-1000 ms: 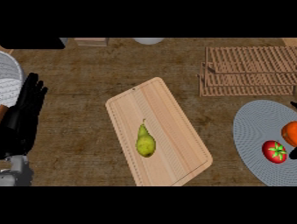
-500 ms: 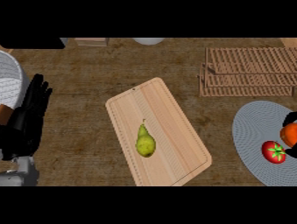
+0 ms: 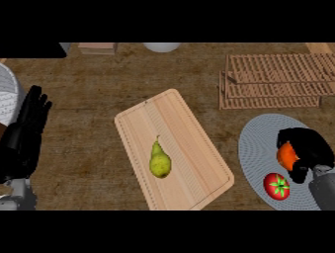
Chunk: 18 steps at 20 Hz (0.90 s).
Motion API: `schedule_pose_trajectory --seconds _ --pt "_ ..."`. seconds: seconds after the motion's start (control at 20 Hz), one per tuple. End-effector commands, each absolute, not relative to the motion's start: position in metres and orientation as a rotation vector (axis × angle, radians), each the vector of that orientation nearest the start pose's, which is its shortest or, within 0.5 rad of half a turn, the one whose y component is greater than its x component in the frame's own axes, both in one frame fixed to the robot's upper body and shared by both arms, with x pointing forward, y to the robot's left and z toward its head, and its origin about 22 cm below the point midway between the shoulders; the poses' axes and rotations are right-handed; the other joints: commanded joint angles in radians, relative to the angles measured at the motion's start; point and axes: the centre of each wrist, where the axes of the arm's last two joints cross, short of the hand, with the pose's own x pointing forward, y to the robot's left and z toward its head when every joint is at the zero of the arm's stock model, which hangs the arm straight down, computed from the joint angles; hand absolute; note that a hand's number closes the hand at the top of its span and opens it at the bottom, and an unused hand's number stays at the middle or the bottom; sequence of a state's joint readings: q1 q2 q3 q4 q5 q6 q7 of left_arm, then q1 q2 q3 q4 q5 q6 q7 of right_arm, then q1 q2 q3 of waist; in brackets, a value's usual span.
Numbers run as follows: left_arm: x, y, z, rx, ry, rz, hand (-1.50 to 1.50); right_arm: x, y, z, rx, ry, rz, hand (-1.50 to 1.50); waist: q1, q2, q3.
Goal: Pick the squash from the placemat and place it in the tiered shelf
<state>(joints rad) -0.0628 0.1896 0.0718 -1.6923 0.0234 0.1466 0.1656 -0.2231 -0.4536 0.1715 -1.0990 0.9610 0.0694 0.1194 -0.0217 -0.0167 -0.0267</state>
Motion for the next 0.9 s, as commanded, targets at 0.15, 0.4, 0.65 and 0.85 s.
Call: schedule_pose_trajectory --seconds 0.15,0.4,0.65,0.85 --pt "0.256 0.281 0.056 0.291 -1.587 0.044 0.0 0.258 -0.259 0.007 -0.718 -1.116 1.106 1.5 -0.009 0.007 0.025" --pt "0.25 0.286 0.047 0.285 -1.593 0.068 0.0 0.235 -0.245 0.074 -0.715 -1.302 0.922 1.5 -0.019 0.004 0.024" --pt "0.26 0.268 0.057 0.281 -1.594 0.061 0.0 0.217 -0.236 0.143 -0.736 -1.44 0.653 1.5 -0.018 0.007 0.025" --pt "0.253 0.288 0.067 0.272 -1.604 0.052 0.0 0.199 -0.249 0.186 -0.903 -1.456 0.488 1.5 0.005 0.01 0.025"
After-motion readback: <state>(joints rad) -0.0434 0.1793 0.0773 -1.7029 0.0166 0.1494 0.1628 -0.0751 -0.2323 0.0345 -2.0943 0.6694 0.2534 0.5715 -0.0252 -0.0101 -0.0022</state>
